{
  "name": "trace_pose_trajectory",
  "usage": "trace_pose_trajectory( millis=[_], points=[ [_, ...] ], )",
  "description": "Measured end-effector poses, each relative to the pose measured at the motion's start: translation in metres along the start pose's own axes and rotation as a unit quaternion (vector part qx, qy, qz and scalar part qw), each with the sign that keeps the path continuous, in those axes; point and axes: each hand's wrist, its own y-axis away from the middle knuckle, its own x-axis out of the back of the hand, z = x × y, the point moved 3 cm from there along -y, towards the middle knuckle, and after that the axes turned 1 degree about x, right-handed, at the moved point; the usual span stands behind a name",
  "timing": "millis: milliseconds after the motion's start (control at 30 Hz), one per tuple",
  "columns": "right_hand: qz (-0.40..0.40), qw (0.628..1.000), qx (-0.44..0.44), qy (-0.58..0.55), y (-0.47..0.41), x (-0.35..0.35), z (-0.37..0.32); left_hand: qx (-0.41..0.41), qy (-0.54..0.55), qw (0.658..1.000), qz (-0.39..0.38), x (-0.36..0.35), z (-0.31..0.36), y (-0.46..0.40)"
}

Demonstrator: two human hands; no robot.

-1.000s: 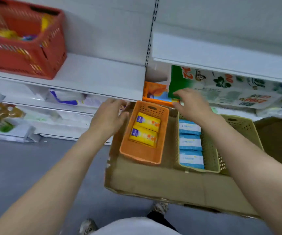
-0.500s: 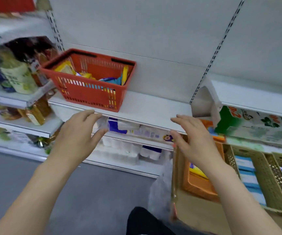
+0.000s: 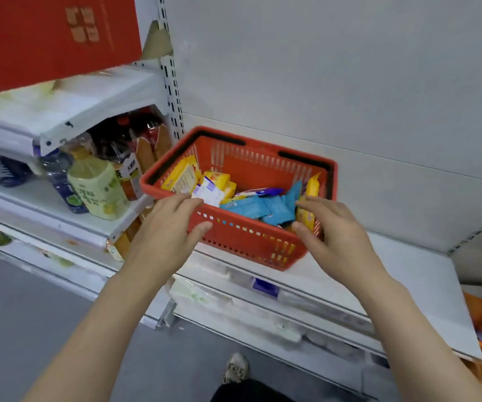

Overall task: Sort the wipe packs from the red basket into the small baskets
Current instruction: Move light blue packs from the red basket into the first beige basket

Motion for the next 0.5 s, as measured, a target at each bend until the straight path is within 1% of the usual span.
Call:
trace_pose_trajectory(
  millis=[33, 100, 200, 267, 333, 400, 500],
  points=[
    [-0.008, 1.000, 0.003, 0.000, -0.026, -0.008, 0.000, -0.001, 0.003, 1.000, -0.011, -0.005, -0.008, -0.021],
    [-0.049, 0.999, 0.007, 0.011, -0.074, -0.029, 0.002, 0.004, 0.021, 0.999, -0.025, -0.016, -0.023, -0.058],
    [-0.147, 0.989, -0.013, 0.029, -0.130, -0.068, 0.010, 0.016, 0.057, 0.997, -0.056, -0.037, -0.039, -0.098],
    [-0.228, 0.972, -0.022, 0.045, -0.157, -0.101, 0.013, 0.009, 0.070, 0.994, -0.084, -0.052, -0.046, -0.119],
    [-0.297, 0.953, -0.016, 0.065, -0.176, -0.134, 0.014, -0.010, 0.069, 0.991, -0.113, -0.067, -0.050, -0.138],
    [-0.348, 0.932, -0.006, 0.103, -0.185, -0.161, 0.018, -0.025, 0.065, 0.987, -0.146, -0.079, -0.052, -0.158],
    [-0.374, 0.913, -0.039, 0.158, -0.185, -0.182, 0.030, -0.044, 0.067, 0.976, -0.203, -0.093, -0.052, -0.186]
  ],
)
